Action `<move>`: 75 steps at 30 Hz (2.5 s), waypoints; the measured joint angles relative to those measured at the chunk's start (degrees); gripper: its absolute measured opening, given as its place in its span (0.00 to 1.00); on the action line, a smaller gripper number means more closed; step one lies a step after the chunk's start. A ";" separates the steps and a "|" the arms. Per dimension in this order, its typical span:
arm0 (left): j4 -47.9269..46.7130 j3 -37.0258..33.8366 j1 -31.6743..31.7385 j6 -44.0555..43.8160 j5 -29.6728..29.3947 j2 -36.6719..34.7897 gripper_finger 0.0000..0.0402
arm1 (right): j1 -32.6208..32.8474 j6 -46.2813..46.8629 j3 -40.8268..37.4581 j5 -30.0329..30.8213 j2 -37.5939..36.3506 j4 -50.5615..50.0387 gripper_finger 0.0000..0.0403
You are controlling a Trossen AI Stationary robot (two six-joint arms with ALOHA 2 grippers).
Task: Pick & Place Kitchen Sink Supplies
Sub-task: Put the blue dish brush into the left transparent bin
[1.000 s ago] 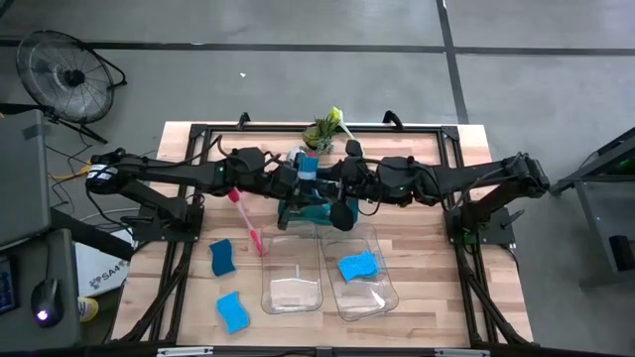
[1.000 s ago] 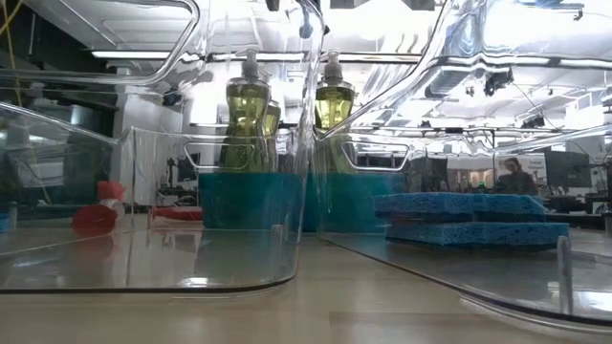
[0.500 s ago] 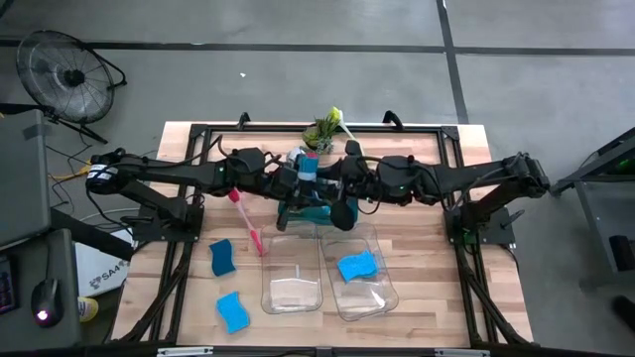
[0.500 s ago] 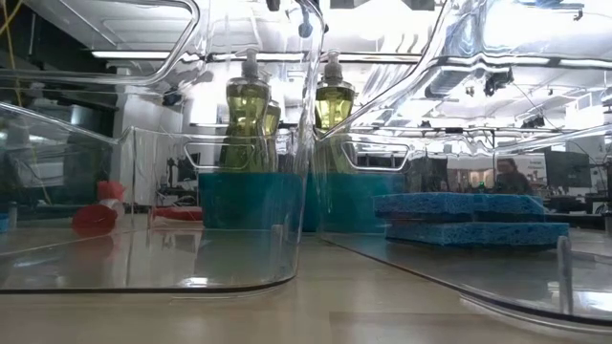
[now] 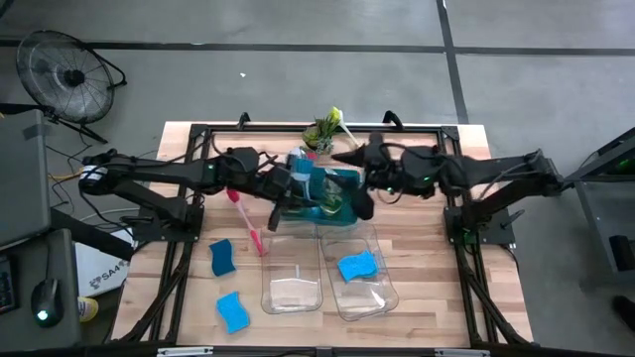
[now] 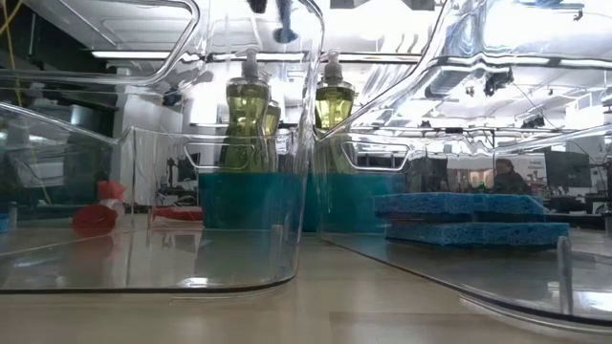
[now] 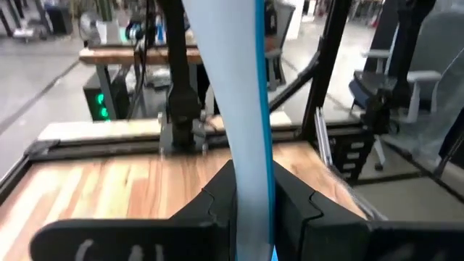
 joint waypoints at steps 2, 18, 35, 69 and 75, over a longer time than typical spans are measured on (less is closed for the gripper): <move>-3.71 0.00 0.00 0.10 -0.07 -1.86 0.11 | 0.00 0.95 0.00 1.03 -1.90 -2.78 0.54; -23.05 0.00 -12.43 -1.79 -0.46 -5.15 0.11 | 0.07 10.82 0.00 0.42 -6.37 -17.46 0.54; -32.65 0.00 -18.38 18.77 -8.91 1.98 0.11 | 2.08 11.98 0.00 0.51 -6.30 -19.13 0.54; -41.32 0.00 -18.38 31.08 -16.86 8.48 0.16 | 2.08 15.26 -3.39 0.32 -6.26 -19.15 0.54; -41.25 0.00 -18.42 31.10 -13.99 10.15 0.18 | 2.08 16.44 -6.15 0.29 -6.25 -16.51 0.54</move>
